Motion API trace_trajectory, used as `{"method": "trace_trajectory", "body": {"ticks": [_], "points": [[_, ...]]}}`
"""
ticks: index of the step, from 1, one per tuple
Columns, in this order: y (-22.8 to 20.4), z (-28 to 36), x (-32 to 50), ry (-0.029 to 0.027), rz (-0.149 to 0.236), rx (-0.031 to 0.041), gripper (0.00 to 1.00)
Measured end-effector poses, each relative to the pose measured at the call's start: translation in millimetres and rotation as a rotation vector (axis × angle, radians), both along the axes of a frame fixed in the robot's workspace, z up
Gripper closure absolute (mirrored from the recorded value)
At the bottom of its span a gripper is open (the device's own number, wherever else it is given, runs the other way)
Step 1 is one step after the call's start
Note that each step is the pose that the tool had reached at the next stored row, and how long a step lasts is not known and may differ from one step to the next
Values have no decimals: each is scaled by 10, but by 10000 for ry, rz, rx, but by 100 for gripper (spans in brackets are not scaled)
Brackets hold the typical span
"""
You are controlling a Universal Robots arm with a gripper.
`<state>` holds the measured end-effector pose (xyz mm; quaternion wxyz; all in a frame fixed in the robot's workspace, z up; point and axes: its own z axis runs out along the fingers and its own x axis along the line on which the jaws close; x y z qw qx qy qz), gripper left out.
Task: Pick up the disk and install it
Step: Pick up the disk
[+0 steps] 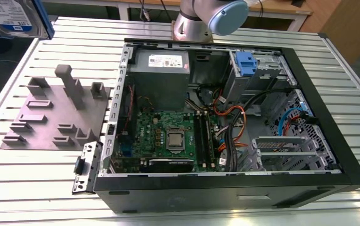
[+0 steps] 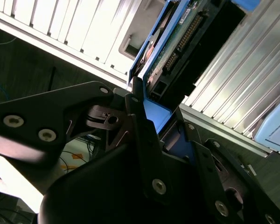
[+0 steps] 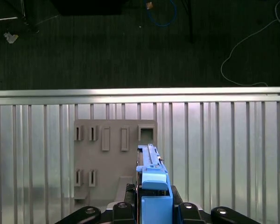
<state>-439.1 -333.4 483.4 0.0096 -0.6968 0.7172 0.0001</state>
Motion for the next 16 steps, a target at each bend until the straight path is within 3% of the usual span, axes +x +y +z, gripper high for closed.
{"method": "trace_trajectory", "body": {"ticks": [16], "points": [[-3,0,62,1,1,1,64]]}}
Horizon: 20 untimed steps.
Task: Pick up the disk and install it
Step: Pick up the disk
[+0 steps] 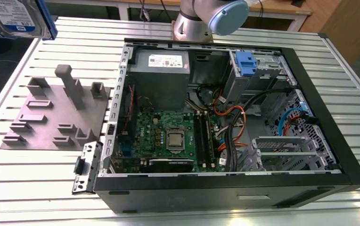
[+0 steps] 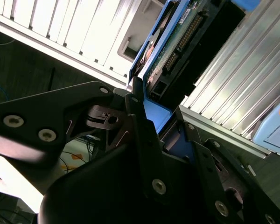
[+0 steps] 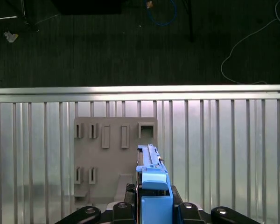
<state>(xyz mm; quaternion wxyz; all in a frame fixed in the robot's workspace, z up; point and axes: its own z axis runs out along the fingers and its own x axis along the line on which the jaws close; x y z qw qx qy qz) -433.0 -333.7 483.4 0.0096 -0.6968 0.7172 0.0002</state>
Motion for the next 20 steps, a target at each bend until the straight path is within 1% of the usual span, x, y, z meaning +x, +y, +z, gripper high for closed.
{"method": "trace_trajectory", "body": {"ticks": [14,15,16,20], "points": [[0,0,40,1,0,-1,64],[0,0,72,1,0,0,64],[0,0,80,0,0,-1,64],[0,0,80,1,0,-1,64]]}}
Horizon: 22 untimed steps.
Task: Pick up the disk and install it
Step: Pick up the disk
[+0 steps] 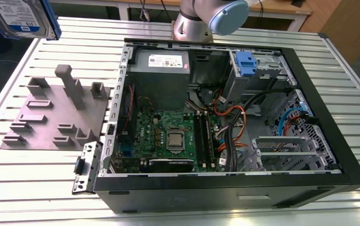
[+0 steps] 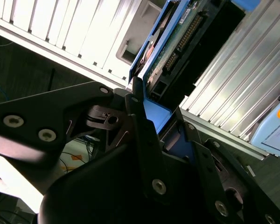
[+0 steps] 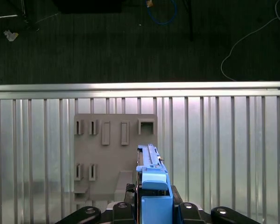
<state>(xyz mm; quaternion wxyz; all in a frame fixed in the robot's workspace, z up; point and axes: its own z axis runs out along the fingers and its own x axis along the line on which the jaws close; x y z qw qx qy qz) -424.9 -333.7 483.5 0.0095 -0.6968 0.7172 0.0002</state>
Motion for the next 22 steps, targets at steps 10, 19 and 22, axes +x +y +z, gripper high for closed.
{"method": "trace_trajectory", "body": {"ticks": [10,19,22], "points": [[0,0,13,0,0,0,64],[0,-1,41,-1,0,1,64],[0,0,47,-1,0,0,64]]}}
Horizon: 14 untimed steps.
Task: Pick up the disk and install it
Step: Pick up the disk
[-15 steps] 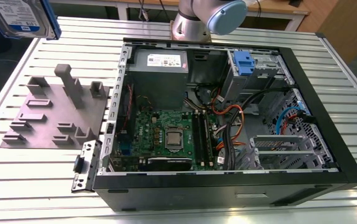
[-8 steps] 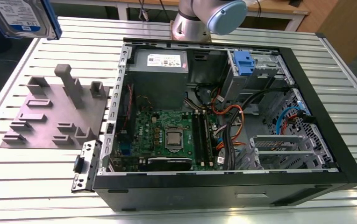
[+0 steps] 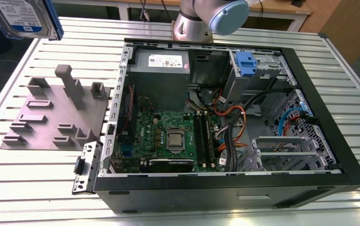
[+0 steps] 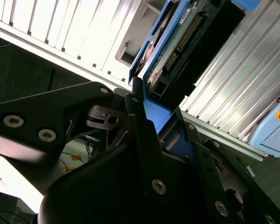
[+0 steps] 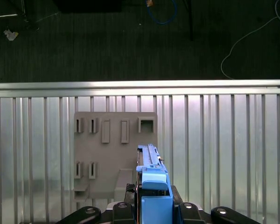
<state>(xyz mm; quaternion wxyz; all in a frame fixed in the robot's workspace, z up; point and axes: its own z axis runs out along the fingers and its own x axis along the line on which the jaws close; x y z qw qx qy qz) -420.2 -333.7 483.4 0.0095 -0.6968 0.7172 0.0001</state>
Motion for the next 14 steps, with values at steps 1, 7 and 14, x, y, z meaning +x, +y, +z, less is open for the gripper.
{"method": "trace_trajectory", "body": {"ticks": [1,7,14], "points": [[0,0,1,0,0,0,64],[-10,0,3,0,1,0,64],[-19,0,4,0,1,0,64]]}}
